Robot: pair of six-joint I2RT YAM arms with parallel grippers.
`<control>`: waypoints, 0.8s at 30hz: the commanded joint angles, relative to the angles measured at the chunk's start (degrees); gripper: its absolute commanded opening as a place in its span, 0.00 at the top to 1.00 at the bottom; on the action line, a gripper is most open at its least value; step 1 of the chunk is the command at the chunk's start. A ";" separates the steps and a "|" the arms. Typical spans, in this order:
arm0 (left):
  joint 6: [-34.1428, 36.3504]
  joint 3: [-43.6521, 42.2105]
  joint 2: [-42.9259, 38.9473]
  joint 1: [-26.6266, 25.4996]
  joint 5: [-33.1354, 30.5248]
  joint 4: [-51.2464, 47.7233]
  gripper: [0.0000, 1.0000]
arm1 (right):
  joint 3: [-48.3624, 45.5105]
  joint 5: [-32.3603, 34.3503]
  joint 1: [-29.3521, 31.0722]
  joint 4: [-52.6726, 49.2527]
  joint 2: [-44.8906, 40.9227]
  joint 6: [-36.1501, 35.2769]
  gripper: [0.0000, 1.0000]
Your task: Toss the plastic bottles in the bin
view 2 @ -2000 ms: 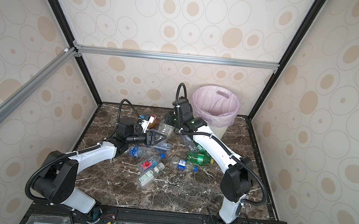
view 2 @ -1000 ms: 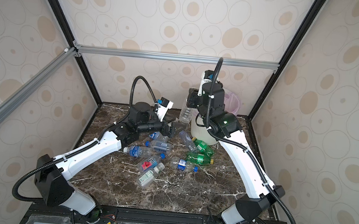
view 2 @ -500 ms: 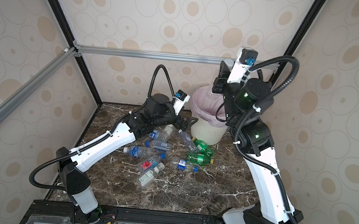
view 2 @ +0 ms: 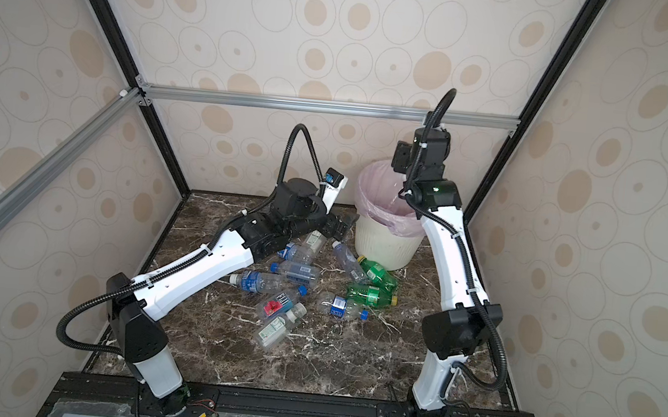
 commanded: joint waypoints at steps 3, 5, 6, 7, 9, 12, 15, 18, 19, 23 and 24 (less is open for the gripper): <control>-1.76 0.20 1.19 0.37 -4.71 -4.37 0.01 | 0.12 -2.51 0.12 0.61 -6.65 2.27 0.09; -3.68 -0.54 1.32 0.62 -5.43 -4.96 0.01 | -0.80 -3.22 0.12 0.47 -7.45 2.05 0.04; -4.46 -1.08 1.26 0.73 -5.46 -5.19 0.01 | -1.40 -3.63 0.15 0.49 -7.80 2.00 0.00; -5.39 -1.84 1.00 0.98 -5.58 -5.27 0.01 | -2.21 -4.53 0.13 0.51 -8.25 1.88 0.00; -7.88 -3.27 0.48 1.44 -7.21 -6.15 0.01 | -3.92 -6.38 0.20 0.66 -9.02 2.15 0.00; -11.45 -5.80 -1.00 2.63 -8.91 -7.70 0.01 | -7.57 -10.86 0.21 1.44 -10.35 3.41 0.00; -16.08 -9.05 -3.19 4.55 -10.95 -9.99 0.01 | -12.36 -14.39 1.37 3.37 -12.09 4.13 0.00; -23.68 -13.93 -6.15 8.45 -10.82 -12.66 0.01 | -16.86 -14.29 5.26 4.48 -13.56 2.27 0.00; -25.63 -15.60 -7.31 9.54 -10.19 -12.97 0.01 | -18.07 -13.99 6.51 4.59 -13.94 1.67 0.00; -34.32 -22.93 -12.73 13.13 -9.51 -13.56 0.01 | -24.65 -12.52 11.87 5.86 -15.97 0.06 0.00; -36.77 -24.44 -14.22 13.76 -9.91 -13.90 0.01 | -26.36 -12.08 13.36 6.21 -16.49 -0.33 0.00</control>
